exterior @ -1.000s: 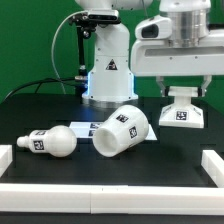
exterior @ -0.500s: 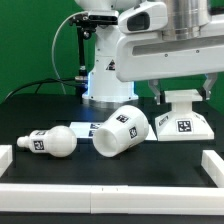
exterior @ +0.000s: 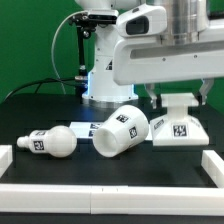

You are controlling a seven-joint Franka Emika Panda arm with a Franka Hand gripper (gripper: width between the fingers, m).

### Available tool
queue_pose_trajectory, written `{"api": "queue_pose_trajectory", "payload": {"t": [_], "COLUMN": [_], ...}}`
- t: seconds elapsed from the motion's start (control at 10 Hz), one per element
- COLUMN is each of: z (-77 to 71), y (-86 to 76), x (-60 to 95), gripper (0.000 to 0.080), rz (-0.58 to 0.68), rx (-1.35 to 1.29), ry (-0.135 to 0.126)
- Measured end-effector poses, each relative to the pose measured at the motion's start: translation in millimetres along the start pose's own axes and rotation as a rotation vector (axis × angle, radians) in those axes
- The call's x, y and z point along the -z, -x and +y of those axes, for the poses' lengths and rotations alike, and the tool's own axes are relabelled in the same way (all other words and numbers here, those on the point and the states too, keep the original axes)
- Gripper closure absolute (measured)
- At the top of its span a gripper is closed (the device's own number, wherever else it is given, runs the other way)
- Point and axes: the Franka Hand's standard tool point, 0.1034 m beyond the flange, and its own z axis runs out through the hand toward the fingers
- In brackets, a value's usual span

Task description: Assemble lamp

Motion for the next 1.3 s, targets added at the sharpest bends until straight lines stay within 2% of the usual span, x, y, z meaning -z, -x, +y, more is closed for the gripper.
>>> {"api": "queue_pose_trajectory", "payload": {"t": [0.1, 0.2, 0.3, 0.7, 1.0, 1.3], "z": [3.7, 5.6, 9.1, 7.9, 7.2, -6.6], "y": [-25.0, -41.7, -46.5, -46.2, -54.6, -60.4], "x": [2.5, -0.5, -4.5, -7.8, -35.4, -54.7], "gripper": [0.0269, 0.0269, 0.0269, 0.0269, 0.0269, 0.0269], "rz": [-0.013, -0.009, -0.010, -0.009, 0.008, 0.021], "rx": [0.056, 0.104, 0.120, 0.116, 0.084, 0.070], "ry": [0.048, 0.059, 0.057, 0.058, 0.061, 0.060]}}
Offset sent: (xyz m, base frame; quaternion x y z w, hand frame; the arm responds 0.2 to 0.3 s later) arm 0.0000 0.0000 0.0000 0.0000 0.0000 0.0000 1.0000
